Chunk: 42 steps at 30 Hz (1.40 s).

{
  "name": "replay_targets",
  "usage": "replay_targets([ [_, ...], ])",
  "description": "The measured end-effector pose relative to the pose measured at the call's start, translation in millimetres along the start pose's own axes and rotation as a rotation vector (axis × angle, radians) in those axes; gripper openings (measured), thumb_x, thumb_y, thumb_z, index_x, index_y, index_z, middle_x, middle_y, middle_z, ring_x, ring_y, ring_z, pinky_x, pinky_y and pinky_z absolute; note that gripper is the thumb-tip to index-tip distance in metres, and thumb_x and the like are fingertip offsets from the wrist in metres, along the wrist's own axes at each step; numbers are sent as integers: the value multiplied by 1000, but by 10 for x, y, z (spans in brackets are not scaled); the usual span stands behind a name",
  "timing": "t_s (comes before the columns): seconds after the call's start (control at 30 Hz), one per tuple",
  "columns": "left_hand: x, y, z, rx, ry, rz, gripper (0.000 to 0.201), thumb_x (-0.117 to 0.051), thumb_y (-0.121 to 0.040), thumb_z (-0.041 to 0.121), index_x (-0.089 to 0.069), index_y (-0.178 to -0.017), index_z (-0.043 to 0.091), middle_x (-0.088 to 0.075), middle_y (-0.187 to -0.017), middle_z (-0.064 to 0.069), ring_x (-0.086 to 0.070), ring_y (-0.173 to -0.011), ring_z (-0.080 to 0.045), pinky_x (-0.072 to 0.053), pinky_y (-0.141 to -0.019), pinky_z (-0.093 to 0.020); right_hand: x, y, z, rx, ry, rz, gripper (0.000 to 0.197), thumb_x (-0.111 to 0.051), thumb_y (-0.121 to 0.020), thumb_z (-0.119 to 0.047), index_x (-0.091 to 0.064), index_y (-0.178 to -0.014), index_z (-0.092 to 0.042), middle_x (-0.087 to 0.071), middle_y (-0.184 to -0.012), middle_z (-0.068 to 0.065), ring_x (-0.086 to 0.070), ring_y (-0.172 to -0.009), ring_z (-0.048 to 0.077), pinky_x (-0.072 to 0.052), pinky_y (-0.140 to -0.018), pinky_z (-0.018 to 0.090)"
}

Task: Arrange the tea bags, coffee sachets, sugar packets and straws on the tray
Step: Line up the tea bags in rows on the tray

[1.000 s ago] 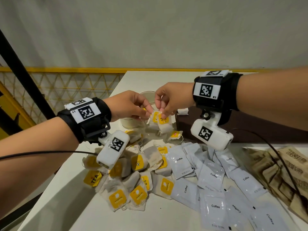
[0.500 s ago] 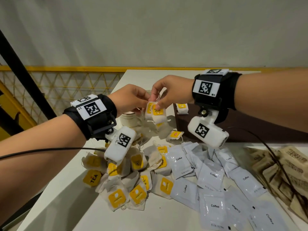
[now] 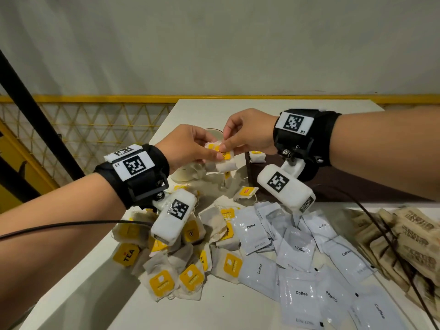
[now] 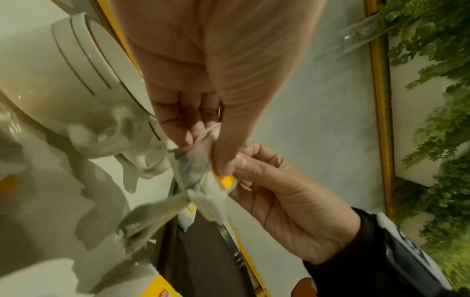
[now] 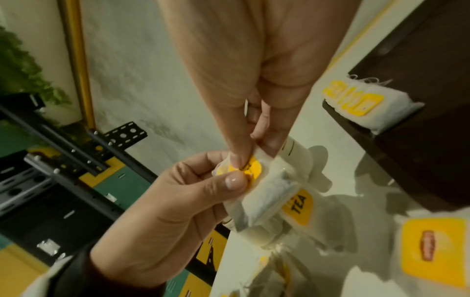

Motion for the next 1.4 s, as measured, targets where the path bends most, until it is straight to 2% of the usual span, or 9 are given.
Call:
replay_targets([
  [0.17, 56, -23, 30, -11, 25, 42, 14, -74, -75, 1, -65, -78, 11, -66, -72, -7, -57, -52, -9, -47, -50, -17, 48, 18, 66, -20, -57, 57, 19, -56, -88, 4, -60, -82, -14, -59, -83, 4, -56, -72, 13, -53, -64, 26],
  [0.23, 81, -29, 41, -15, 72, 33, 14, -72, -77, -1, -65, -76, 12, -66, -67, -2, -57, -52, -8, -47, -50, -16, -14, 24, 147, -42, 42, -15, 28, -47, -88, 6, -58, -91, -19, -62, -99, 5, -55, -85, 14, -50, -71, 28],
  [0.33, 75, -30, 49, -14, 94, 4, 15, -69, -80, -2, -65, -77, 13, -68, -63, 3, -59, -53, -7, -49, -52, -15, -171, 51, 238, -7, 149, -122, 35, -60, -81, 5, -57, -106, -20, -65, -114, 17, -62, -101, 23, -52, -92, 39],
  [0.47, 115, -50, -10, -1, 46, 32, 13, -68, -82, -1, -63, -80, 11, -66, -69, -1, -56, -56, -9, -48, -52, -16, -89, 69, 275, 10, 220, -57, 29, -75, -77, -3, -63, -99, -17, -66, -80, 3, -62, -72, 14, -55, -72, 27],
  [0.63, 175, -67, -111, 2, -79, 68, 11, -69, -82, 2, -65, -84, 12, -67, -74, -3, -57, -51, -2, -48, -53, -14, 118, 137, 274, -52, 237, -44, 24, -76, -77, -4, -65, -94, -16, -63, -72, -2, -57, -55, 11, -48, -51, 18],
  [0.83, 128, -95, -81, -19, -177, 88, 11, -67, -84, 2, -64, -82, 12, -62, -68, -4, -56, -50, -9, -47, -48, -14, 17, 208, 184, -90, -116, -179, 27, -69, -78, 7, -62, -100, -7, -67, -80, 5, -67, -76, 17, -59, -68, 25],
  [1.03, -31, -59, -10, -1, 77, -6, 5, -63, -86, 2, -67, -86, 5, -62, -67, -8, -52, -47, -12, -49, -50, -21, -26, 133, 240, -103, -193, 1, 25, -69, -78, 9, -58, -94, -7, -58, -81, 6, -63, -68, 16, -59, -62, 25],
  [1.23, -4, -11, -43, 10, -30, -13, 11, -74, -77, 1, -68, -82, 10, -67, -76, -9, -58, -55, -12, -51, -54, -17, -66, 118, 283, -153, -252, -12, 19, -66, -81, 9, -58, -90, -5, -59, -83, 11, -65, -72, 21, -59, -69, 27],
  [1.4, 89, -52, -100, 18, -74, 55, 12, -73, -77, -1, -66, -84, 6, -67, -82, -12, -60, -55, -10, -50, -51, -15, -34, 215, 446, -259, 394, -137, 21, -75, -81, -19, -60, -90, -7, -61, -73, 8, -63, -67, 18, -57, -66, 26],
])
Point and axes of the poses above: each hand's wrist, its own y-axis away from the middle knuckle, its own x-axis out of the back of the hand, z = x × y, the point moved 9 cm from there along -y, towards the middle knuckle
